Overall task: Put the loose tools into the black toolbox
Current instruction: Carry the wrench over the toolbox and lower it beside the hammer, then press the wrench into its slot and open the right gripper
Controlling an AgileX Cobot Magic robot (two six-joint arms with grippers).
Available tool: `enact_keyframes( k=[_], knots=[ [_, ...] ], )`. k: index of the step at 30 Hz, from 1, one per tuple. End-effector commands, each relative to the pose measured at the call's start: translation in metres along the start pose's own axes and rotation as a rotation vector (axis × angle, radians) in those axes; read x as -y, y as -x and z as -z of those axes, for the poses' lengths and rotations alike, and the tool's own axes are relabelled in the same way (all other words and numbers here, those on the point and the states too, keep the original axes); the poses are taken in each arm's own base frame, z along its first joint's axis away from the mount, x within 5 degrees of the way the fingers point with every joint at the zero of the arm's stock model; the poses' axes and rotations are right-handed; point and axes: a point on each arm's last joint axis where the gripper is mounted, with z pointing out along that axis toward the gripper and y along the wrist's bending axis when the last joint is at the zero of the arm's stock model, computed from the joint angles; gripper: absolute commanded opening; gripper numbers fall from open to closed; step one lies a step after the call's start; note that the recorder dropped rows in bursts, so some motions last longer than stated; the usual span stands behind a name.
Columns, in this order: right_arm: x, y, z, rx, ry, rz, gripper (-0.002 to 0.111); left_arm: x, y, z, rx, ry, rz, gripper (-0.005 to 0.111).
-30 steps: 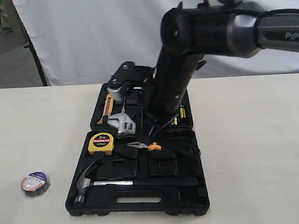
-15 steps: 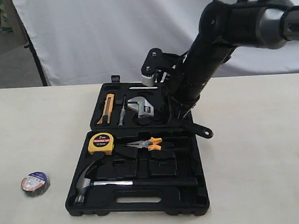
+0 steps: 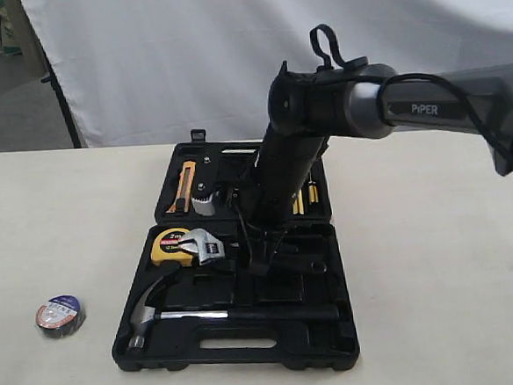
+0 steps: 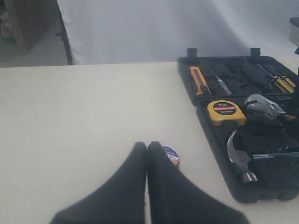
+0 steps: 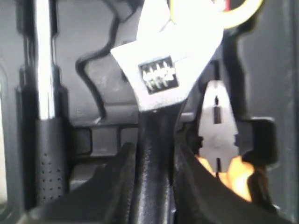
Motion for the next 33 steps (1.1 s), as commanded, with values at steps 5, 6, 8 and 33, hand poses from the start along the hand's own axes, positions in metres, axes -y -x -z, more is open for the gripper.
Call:
enact_keyframes(
  k=[5,6,8,33],
  knots=[
    [-0.001,0.005,0.0,-0.005,-0.013,0.079,0.0,0.0,-0.001,0.0,-0.001,-0.007,0.0,0.0],
    [-0.001,0.005,-0.001,-0.005,-0.014,0.081,0.0,0.0,-0.001,0.0,-0.001,-0.007,0.0,0.0],
    [-0.003,0.008,-0.004,-0.002,-0.017,0.1,0.0,0.0,-0.001,0.0,-0.001,-0.007,0.0,0.0],
    [-0.017,0.007,-0.019,-0.063,0.092,0.098,0.0,0.0,-0.001,0.0,-0.001,-0.007,0.0,0.0]
  ],
)
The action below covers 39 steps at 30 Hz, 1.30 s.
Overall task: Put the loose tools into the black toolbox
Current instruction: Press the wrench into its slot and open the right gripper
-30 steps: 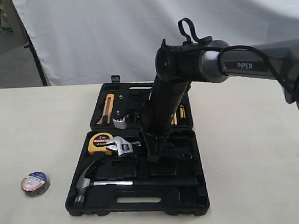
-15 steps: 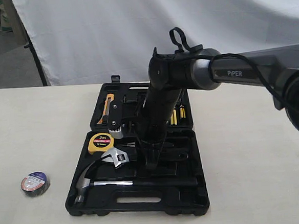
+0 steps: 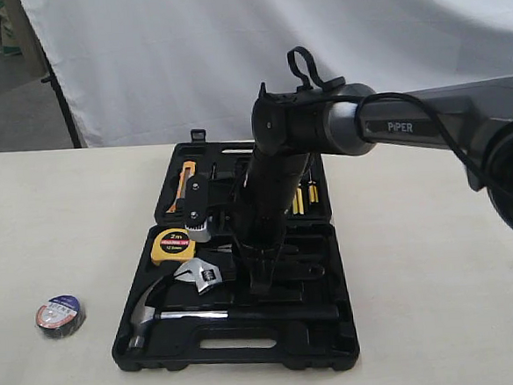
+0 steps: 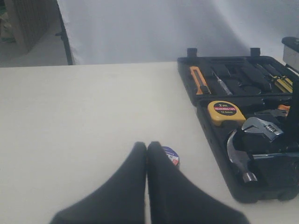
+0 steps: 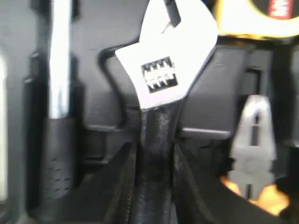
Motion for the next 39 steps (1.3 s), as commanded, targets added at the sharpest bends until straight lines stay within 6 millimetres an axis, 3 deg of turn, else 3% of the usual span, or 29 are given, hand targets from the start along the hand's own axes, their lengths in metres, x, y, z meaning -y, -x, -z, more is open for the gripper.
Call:
enact_keyframes(
  k=[1,39],
  knots=[
    [-0.0049,0.0015,0.0003,-0.001,0.044,-0.015,0.0,0.0004,-0.0009,-0.0002,-0.001,-0.007,0.0,0.0],
    [-0.0062,0.0027,0.0003,0.007,0.056,-0.046,0.0,0.0004,-0.0009,-0.0002,-0.001,-0.007,0.0,0.0]
  ],
)
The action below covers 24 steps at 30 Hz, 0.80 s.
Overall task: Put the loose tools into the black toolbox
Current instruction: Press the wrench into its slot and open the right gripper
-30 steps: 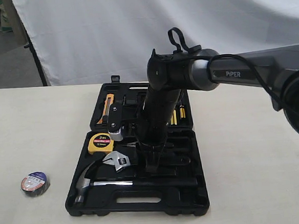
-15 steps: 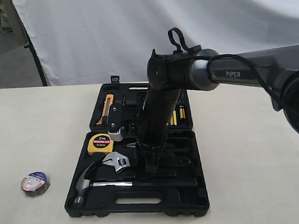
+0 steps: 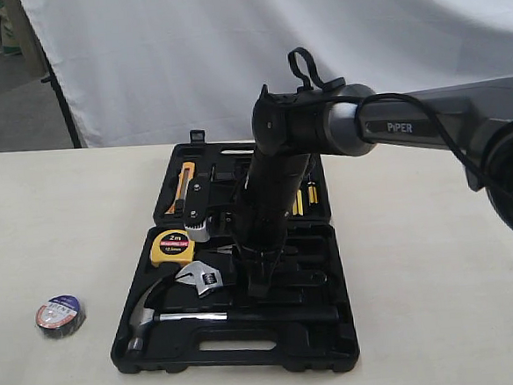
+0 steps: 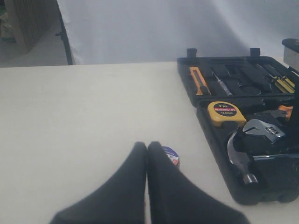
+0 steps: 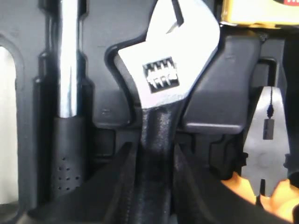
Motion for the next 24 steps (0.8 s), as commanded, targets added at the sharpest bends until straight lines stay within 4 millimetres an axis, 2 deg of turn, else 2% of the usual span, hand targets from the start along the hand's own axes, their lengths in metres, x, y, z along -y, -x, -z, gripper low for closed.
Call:
enact_keyframes(
  k=[1,24],
  knots=[
    [-0.004,0.0025,0.0011,0.005,0.028,-0.006,0.0,0.0004,-0.0009,-0.0002,-0.001,-0.007,0.0,0.0],
    [-0.0052,0.0019,0.0012,-0.002,0.041,-0.015,0.0,0.0004,-0.0009,-0.0002,-0.001,-0.007,0.0,0.0]
  ],
)
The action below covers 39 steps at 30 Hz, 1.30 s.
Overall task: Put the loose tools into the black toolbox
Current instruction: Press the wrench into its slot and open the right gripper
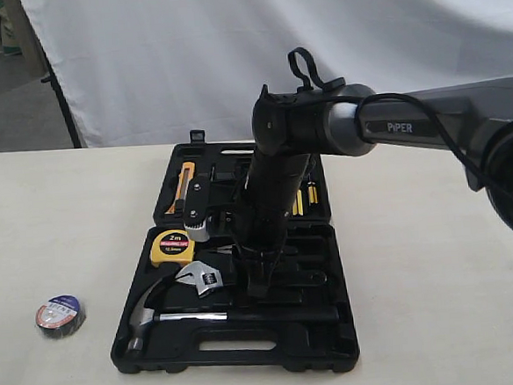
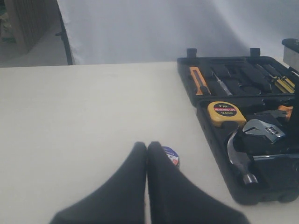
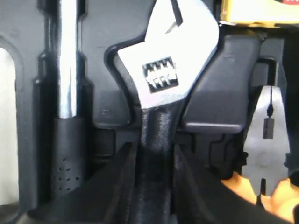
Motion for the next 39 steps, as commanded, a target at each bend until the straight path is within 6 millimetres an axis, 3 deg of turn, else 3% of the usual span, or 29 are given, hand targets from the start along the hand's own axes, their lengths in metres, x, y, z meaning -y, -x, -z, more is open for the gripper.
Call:
enact_keyframes(
  k=[1,29,35,37,39],
  knots=[
    [-0.005,0.002,0.001,-0.001,0.04,-0.008,0.0,0.0,-0.001,0.0,-0.001,-0.007,0.0,0.0],
    [0.0,-0.002,0.001,-0.04,-0.017,-0.05,0.0,0.0,-0.001,0.0,-0.001,-0.007,0.0,0.0],
    [0.001,-0.005,-0.011,-0.057,0.004,-0.051,0.0,0.0,-0.001,0.0,-0.001,-0.007,0.0,0.0],
    [0.001,-0.006,-0.015,-0.063,0.011,-0.053,0.005,0.0,-0.001,0.0,-0.001,-0.007,0.0,0.0],
    [0.001,-0.007,-0.017,-0.07,0.012,-0.051,0.019,0.0,-0.001,0.0,-0.001,-0.007,0.0,0.0]
  ],
)
